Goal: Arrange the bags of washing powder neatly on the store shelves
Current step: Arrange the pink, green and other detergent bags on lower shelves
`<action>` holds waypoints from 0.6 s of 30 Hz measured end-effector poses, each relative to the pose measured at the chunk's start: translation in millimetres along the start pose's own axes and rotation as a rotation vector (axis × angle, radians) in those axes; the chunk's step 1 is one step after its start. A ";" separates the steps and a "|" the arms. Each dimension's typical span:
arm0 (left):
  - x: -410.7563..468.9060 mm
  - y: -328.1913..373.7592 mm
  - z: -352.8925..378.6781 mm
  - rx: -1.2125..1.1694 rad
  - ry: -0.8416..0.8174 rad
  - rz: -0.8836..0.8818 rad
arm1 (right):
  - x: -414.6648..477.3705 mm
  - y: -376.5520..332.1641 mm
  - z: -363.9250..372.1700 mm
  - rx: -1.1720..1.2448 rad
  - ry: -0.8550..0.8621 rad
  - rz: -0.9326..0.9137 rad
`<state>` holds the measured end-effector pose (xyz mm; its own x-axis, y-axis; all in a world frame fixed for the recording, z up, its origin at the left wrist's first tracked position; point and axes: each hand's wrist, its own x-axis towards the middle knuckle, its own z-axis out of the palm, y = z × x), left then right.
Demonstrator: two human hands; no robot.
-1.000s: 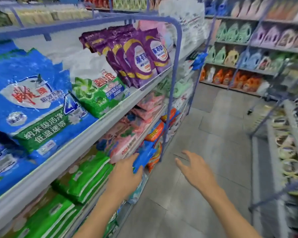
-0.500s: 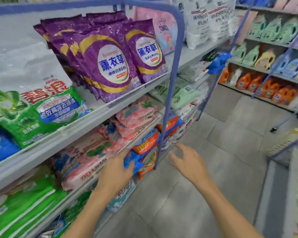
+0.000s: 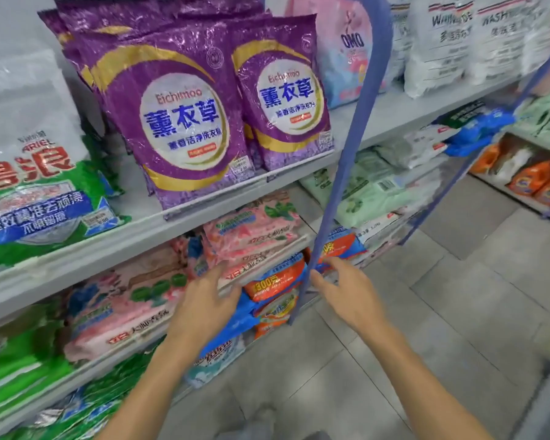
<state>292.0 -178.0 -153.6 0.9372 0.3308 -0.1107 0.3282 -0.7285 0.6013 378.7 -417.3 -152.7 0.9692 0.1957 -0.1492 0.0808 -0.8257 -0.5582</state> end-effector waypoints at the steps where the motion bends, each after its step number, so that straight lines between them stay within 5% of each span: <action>1: 1.4 2.5 1.5 0.003 0.019 -0.009 | 8.4 3.2 -2.8 -0.006 -0.005 -0.010; 11: 21.0 23.1 27.6 -0.126 0.348 -0.340 | 106.8 14.8 0.3 0.140 -0.229 -0.147; 18: 45.8 19.5 62.1 -0.205 0.616 -0.301 | 159.1 20.1 36.5 0.315 -0.252 -0.247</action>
<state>348.7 -214.4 -196.0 0.5522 0.8226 0.1356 0.4768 -0.4450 0.7580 526.1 -383.4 -217.4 0.8401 0.5206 -0.1522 0.1897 -0.5449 -0.8168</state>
